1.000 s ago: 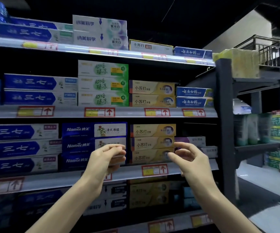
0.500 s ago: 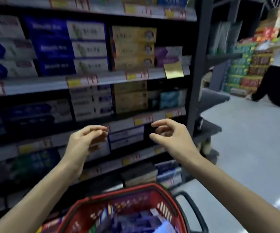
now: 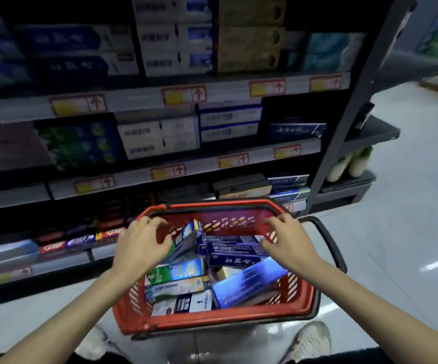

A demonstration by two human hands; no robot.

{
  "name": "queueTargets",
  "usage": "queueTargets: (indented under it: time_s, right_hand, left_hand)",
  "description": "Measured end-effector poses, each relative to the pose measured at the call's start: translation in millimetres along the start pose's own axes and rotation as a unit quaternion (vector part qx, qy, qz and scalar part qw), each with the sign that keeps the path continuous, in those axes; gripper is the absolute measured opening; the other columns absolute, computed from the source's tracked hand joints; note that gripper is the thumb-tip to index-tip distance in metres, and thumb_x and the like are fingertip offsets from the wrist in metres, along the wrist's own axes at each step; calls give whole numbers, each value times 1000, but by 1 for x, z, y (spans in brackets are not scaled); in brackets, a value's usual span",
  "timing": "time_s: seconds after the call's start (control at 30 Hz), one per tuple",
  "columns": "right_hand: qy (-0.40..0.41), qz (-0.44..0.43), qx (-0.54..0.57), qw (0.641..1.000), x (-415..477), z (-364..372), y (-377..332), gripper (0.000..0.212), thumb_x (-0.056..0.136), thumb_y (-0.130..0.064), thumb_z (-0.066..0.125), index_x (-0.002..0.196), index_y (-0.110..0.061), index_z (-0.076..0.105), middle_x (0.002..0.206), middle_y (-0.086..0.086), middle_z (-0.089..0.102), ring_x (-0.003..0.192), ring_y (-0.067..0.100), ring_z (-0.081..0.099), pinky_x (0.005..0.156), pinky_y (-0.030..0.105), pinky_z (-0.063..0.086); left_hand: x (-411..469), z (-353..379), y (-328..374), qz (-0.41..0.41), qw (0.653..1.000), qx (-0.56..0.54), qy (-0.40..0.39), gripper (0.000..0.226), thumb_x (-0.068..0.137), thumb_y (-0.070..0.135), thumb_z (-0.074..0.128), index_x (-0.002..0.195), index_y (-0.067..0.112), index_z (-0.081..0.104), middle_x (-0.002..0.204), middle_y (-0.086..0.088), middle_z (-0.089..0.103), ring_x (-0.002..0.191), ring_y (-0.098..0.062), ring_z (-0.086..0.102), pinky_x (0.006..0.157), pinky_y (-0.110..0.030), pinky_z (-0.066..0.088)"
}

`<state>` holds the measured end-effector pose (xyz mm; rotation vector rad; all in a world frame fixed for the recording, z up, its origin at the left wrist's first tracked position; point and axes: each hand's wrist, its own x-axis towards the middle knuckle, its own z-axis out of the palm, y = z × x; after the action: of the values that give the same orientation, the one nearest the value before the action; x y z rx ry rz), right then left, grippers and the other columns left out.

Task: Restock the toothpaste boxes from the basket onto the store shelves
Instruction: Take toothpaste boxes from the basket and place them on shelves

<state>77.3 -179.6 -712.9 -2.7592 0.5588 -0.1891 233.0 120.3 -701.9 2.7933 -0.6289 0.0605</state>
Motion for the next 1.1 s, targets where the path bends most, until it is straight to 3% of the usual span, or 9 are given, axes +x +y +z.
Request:
queueTargets:
  time_s: [0.1,0.23,0.33,0.47,0.53,0.73,0.87,1.1]
  right_hand:
    - [18,-27,-114,993,-12,34,27,42,71,-39,63,103,-15,73,115,14,64,108,43,59,89,52,49]
    - [2,-7,-155,988,-18,52,45,49,74,-38,56,111,-15,77,141,18,62,133,51,49,102,72,38]
    - [-3,-20,-140,990,-15,57,48,62,77,-48,44,119,-18,77,147,20,58,138,53,44,104,69,39]
    - [28,-17,-109,994,-12,59,48,62,78,-53,42,112,-18,80,148,17,58,143,49,39,108,68,35]
    - [33,-25,-98,994,-6,62,43,62,78,-55,42,111,-18,81,148,16,58,144,48,37,108,69,34]
    - [26,-68,-104,992,7,84,10,60,80,-55,43,111,-21,81,148,14,58,146,48,33,110,67,34]
    - [37,-100,-69,992,14,99,-23,55,79,-52,45,105,-20,82,146,16,59,144,49,37,109,66,37]
    - [39,-148,-39,987,32,123,-73,54,77,-52,45,105,-23,81,147,15,58,145,46,38,113,66,34]
  left_hand:
    - [-14,35,-30,-2,996,75,-40,66,85,55,61,140,19,59,122,-7,65,121,-33,57,98,-49,42]
    - [-34,63,-58,59,984,143,-90,86,79,67,41,140,9,60,129,-16,66,130,-38,56,110,-56,36]
    - [-42,70,-67,93,969,211,-91,90,85,70,31,149,10,54,144,-20,59,143,-40,45,123,-58,21]
    - [-47,67,-67,79,949,281,-118,94,95,76,19,166,14,13,170,-17,22,160,-35,7,126,-58,-1]
    - [-50,64,-72,66,947,288,-126,95,96,76,20,166,14,5,171,-16,16,160,-33,0,125,-57,-5]
    - [-69,55,-116,37,961,262,-83,97,89,73,29,163,11,27,160,-15,42,158,-33,18,128,-55,1]
    - [-85,43,-152,7,968,233,-95,90,80,65,53,147,6,56,134,-16,67,145,-34,44,127,-52,14]
    - [-113,29,-198,-43,966,243,-80,85,69,57,69,135,3,66,122,-17,72,133,-37,57,120,-52,22]
